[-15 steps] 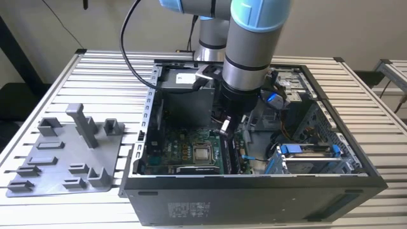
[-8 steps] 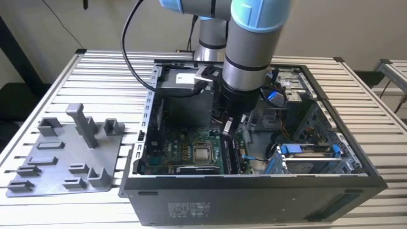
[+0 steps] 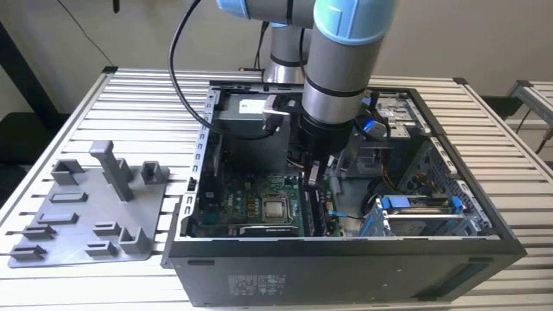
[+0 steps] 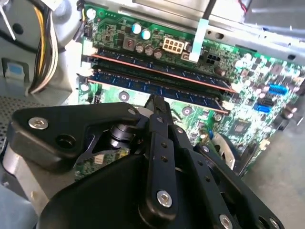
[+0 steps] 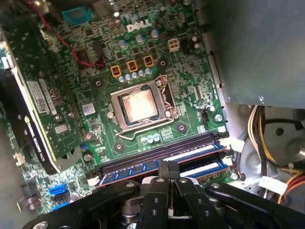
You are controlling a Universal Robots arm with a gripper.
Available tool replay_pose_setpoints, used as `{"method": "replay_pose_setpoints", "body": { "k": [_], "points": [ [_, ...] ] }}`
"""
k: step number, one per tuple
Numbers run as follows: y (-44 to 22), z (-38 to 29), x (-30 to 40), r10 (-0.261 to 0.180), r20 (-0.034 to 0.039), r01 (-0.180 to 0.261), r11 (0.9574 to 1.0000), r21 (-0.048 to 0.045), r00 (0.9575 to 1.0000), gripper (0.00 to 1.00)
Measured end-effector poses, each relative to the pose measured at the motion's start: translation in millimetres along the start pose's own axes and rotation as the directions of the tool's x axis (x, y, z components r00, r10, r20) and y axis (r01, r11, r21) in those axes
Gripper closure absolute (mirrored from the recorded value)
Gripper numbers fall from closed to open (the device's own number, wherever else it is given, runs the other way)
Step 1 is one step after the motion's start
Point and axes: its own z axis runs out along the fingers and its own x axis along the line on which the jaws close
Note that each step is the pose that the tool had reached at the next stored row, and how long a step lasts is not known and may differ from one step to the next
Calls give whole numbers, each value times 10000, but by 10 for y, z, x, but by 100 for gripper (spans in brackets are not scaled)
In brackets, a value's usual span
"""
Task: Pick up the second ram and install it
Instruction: 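Press down the second ram until it locks into place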
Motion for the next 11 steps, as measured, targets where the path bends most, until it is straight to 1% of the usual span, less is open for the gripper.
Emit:
{"method": "replay_pose_setpoints", "body": {
  "k": [3,6,8,11],
  "points": [
    [1,3,0,-542,4,542,9985,0,9985,89],
    [1,8,0,-1090,9,1090,9940,3,9940,89],
    [1,12,0,-1442,13,1442,9895,6,9895,89],
    [1,18,1,-1988,22,1988,9800,4,9800,89]
  ]
}}
